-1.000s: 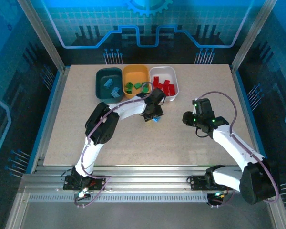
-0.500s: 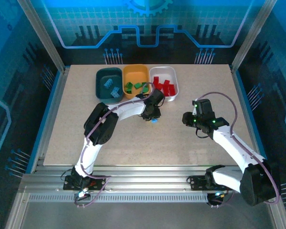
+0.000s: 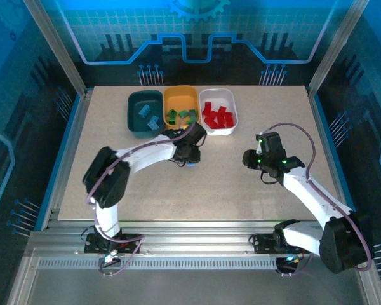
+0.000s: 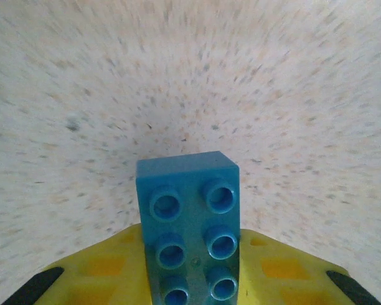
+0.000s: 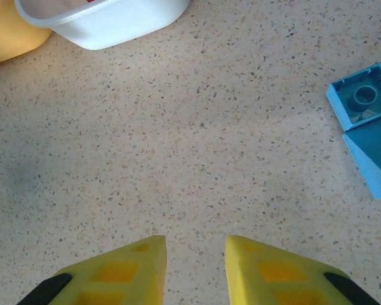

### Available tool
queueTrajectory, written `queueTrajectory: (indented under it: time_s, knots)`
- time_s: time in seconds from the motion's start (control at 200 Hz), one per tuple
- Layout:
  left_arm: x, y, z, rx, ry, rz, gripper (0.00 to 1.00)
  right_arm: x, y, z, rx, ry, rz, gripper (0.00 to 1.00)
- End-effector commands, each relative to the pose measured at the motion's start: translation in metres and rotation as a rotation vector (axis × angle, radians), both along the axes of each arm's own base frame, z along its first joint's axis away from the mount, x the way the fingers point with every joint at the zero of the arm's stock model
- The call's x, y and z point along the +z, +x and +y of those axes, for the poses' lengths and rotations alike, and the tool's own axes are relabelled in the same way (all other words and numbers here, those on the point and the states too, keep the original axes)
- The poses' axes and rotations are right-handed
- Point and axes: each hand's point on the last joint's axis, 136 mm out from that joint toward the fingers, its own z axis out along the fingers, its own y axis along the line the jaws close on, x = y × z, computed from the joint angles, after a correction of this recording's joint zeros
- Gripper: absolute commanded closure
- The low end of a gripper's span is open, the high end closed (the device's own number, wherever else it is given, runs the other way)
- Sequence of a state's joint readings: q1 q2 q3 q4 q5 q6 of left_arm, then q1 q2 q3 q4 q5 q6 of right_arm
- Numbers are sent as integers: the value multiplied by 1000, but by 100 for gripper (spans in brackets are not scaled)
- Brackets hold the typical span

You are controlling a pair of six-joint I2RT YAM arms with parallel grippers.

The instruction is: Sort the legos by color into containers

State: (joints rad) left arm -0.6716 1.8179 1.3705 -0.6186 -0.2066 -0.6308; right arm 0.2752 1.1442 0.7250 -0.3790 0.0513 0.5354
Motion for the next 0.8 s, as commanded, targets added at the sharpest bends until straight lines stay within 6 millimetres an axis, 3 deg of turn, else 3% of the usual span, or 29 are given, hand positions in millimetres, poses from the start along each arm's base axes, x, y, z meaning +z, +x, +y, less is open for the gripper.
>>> queueTrajectory:
  time_s: [0.0,0.135,0.22,0.425,0.72,0.765,0.795]
  knots:
    - [53,25,59,86,33,-106,83,-5,3,0,-4,4,1,68]
    - [56,63,126,268,-6,-79,84,-5,2,2,2,3,2,68]
    - [47,88,148,318,-56,-37,85,-3,2,1,0,1,-5,68]
    - [32,138,163,331,-98,7,88,2,1,-1,-4,-7,-21,68]
    - [31,178,183,349,-102,4,85,1,0,-8,-21,-40,-30,64]
    - [33,181,185,346,-109,-1,75,0,0,-9,-23,-43,-27,63]
    - [33,182,188,347,-107,-1,51,-1,1,-9,-25,-46,-25,62]
